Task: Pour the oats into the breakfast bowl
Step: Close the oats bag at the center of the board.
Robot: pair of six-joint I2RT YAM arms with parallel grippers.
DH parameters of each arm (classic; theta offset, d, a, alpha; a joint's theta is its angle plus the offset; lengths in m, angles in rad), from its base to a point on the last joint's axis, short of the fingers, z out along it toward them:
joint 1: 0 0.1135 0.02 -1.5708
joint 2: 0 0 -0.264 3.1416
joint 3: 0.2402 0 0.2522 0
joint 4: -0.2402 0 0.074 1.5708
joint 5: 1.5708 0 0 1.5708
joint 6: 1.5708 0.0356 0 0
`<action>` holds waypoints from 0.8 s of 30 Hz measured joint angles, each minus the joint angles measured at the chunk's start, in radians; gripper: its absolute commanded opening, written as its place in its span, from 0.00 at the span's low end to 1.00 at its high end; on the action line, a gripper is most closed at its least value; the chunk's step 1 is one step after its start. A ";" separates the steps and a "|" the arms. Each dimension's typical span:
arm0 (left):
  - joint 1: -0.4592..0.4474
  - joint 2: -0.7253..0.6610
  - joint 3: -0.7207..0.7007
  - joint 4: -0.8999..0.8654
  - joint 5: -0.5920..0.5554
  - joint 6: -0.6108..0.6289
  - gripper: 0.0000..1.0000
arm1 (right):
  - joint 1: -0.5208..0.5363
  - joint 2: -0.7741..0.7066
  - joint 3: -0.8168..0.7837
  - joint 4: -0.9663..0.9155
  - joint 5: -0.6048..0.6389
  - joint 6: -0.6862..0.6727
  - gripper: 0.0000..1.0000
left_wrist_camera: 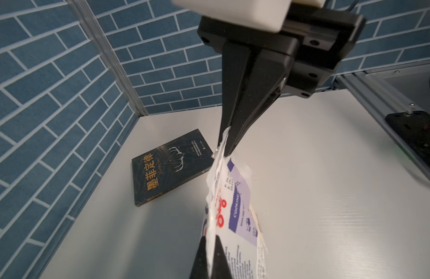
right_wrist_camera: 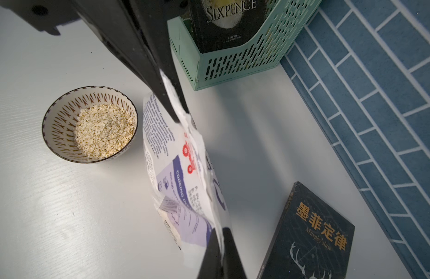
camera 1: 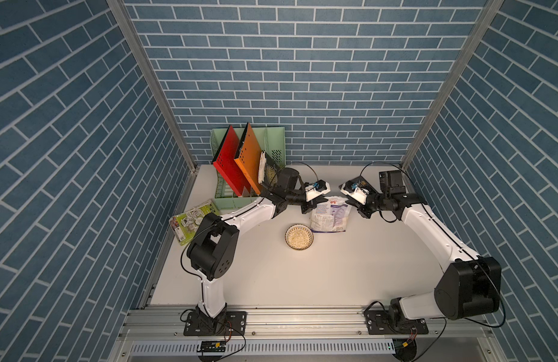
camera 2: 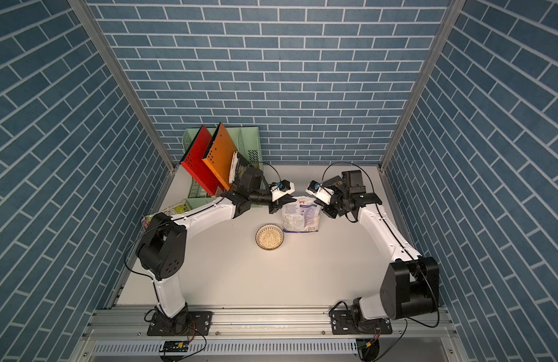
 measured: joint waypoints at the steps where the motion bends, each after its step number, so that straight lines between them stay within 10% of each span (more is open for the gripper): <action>1: 0.000 0.000 0.000 0.000 -0.001 0.001 0.00 | 0.000 0.000 0.000 0.000 0.000 0.000 0.00; 10: -0.001 -0.019 0.003 -0.042 -0.047 0.021 0.22 | 0.001 -0.008 -0.008 0.002 0.004 0.000 0.00; 21: 0.030 -0.074 -0.014 -0.072 -0.087 0.039 0.00 | 0.002 -0.016 -0.013 0.003 0.014 0.000 0.00; 24: 0.030 -0.074 -0.014 -0.072 -0.089 0.041 0.08 | 0.003 -0.016 -0.013 0.004 0.018 0.000 0.20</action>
